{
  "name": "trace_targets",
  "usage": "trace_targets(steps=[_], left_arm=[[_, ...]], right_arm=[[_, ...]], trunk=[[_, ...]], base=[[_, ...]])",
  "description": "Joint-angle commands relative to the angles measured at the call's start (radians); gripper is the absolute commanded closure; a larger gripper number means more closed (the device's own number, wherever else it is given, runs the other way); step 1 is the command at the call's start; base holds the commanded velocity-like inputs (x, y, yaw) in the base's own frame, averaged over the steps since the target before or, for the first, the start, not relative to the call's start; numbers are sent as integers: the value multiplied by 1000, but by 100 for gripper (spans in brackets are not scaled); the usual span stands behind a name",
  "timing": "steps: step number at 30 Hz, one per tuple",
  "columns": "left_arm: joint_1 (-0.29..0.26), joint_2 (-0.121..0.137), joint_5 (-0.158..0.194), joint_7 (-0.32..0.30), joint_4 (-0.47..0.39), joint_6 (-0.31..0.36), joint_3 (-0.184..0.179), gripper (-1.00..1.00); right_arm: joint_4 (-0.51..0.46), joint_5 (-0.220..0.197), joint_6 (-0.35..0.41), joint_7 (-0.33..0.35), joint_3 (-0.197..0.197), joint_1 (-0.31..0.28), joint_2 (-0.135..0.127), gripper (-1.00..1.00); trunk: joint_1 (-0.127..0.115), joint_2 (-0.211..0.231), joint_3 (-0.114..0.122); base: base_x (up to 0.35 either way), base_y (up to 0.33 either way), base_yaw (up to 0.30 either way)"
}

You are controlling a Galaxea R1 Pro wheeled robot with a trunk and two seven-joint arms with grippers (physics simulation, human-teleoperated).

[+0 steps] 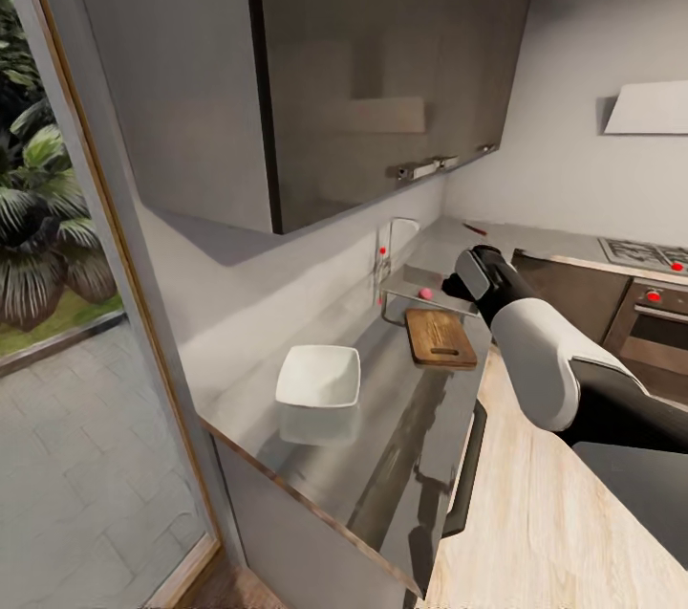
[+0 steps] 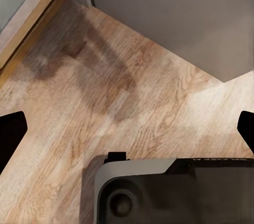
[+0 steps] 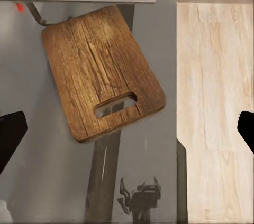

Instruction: In the kitchen, take the Vidalia onion out of the sink, dice it on the chopping board with the paring knife, put the diced onion into the bowl on the countertop, then place both the paring knife and the chopping board into the sink.

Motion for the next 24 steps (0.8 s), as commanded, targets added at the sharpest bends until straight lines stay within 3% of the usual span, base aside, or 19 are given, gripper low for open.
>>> trace_targets(steps=[1, 24], left_arm=[[0, 1, 0, 0, -1, -2, 1, -100], [0, 3, -1, 0, -1, -2, 1, -100]], right_arm=[[5, -10, 0, -9, 0, -1, 0, -100], [22, -10, -1, -10, -4, 2, -3, -100]], trunk=[[1, -2, -4], [1, -2, -41]], base=[[0, 0, 0], [0, 0, 0]])
